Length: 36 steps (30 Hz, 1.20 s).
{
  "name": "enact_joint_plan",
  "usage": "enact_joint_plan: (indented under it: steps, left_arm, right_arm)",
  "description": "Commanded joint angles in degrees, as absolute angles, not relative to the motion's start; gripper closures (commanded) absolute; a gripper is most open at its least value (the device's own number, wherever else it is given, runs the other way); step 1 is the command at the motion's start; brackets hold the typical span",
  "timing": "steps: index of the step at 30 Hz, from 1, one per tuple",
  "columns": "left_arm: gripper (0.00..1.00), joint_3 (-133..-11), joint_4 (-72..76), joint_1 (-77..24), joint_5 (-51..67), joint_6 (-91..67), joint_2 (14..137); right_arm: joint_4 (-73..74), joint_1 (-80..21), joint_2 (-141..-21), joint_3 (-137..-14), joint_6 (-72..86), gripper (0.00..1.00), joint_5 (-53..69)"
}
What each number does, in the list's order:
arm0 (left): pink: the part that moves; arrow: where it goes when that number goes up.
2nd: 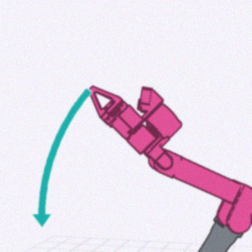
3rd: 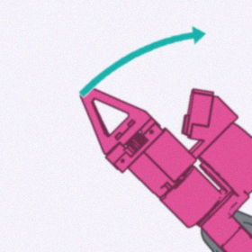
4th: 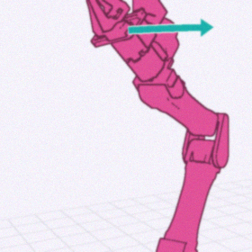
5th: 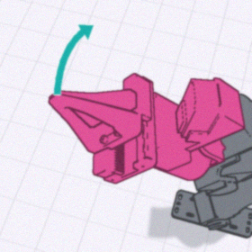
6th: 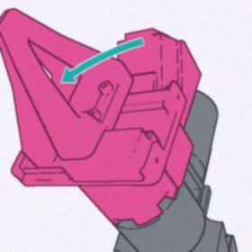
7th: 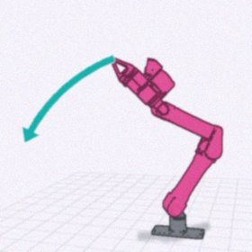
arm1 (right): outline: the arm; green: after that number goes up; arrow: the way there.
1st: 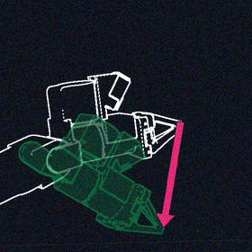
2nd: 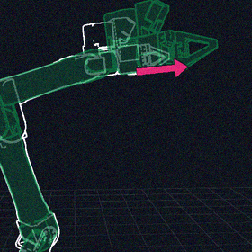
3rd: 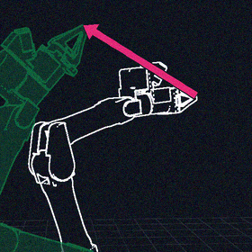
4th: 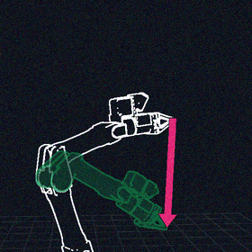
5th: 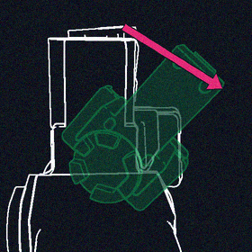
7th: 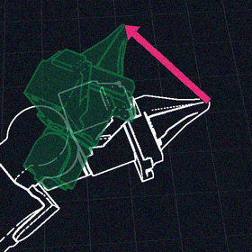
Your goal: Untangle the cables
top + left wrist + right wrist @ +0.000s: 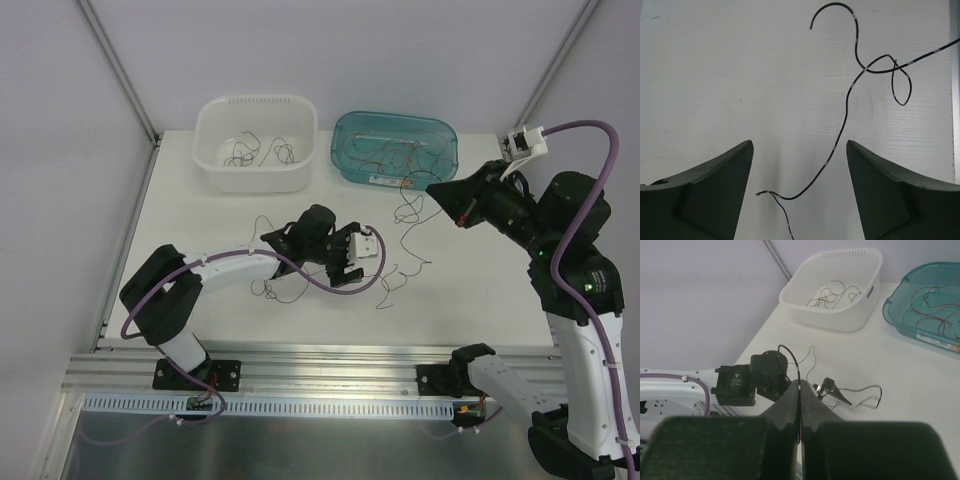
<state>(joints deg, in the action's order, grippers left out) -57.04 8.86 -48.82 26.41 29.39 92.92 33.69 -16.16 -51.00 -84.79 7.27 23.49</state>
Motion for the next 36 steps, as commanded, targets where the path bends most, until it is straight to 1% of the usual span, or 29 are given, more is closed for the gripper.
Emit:
enact_joint_plan:
  steps: [1,3,4,5,8,11,12,14,15,17,19,22,26,34,36]
  left_arm:
    - [0.26,-58.4,10.2,-49.4,31.6,31.9,93.4]
    - [0.43,-57.9,9.6,-49.5,32.5,31.6,93.3]
    - [0.63,-57.3,9.3,-49.5,32.5,31.6,93.2]
    - [0.74,-56.9,9.1,-49.5,31.9,31.3,93.1]
    - [1.0,-55.6,8.9,-49.5,30.0,30.8,92.6]
    - [1.0,-54.0,8.7,-48.9,24.2,28.0,92.0]
    - [1.0,-53.5,8.7,-47.4,20.3,26.5,92.0]
    - [1.0,-51.8,8.7,-44.5,18.9,20.3,91.2]
    - [1.0,-51.1,8.6,-39.9,18.9,17.3,90.8]
    - [1.0,-48.7,8.6,-35.0,18.1,8.2,89.0]
    - [1.0,-46.9,7.1,-30.0,14.4,4.1,87.8]
    - [1.0,-46.8,2.5,-27.3,8.5,0.1,86.5]
    - [1.0,-48.1,-2.2,-25.7,6.2,-6.5,88.5]
    - [1.0,-48.7,-4.9,-24.3,6.9,-9.9,89.8]
    - [1.0,-49.0,-6.4,-23.9,5.5,-10.5,90.2]
  right_arm:
    - [31.4,-16.2,-49.9,-86.1,7.7,0.99,24.4]
    - [31.8,-16.2,-50.0,-86.0,7.3,0.99,23.9]
    - [32.0,-16.1,-50.1,-86.0,7.2,0.99,23.9]
    - [32.1,-16.2,-50.1,-85.9,7.2,0.99,23.9]
    - [32.2,-16.2,-50.3,-85.9,6.3,0.99,23.5]
    - [34.2,-16.1,-50.1,-86.7,4.1,0.99,20.3]
    - [35.5,-16.1,-50.0,-87.1,3.6,0.99,19.4]
    - [36.7,-16.1,-49.7,-87.8,2.4,0.99,17.2]
    - [37.8,-16.1,-49.7,-88.2,1.4,0.99,16.4]
    - [38.5,-16.1,-49.4,-88.6,0.6,0.99,14.2]
    - [39.2,-16.1,-49.2,-88.8,0.4,0.99,13.2]
    - [38.9,-16.1,-49.2,-88.8,0.4,0.99,13.4]
    - [38.3,-16.1,-49.6,-89.9,0.4,0.99,13.8]
    - [38.8,-16.0,-49.4,-93.8,0.4,0.99,13.6]
    - [40.0,-16.1,-49.0,-95.4,-2.5,0.99,11.8]
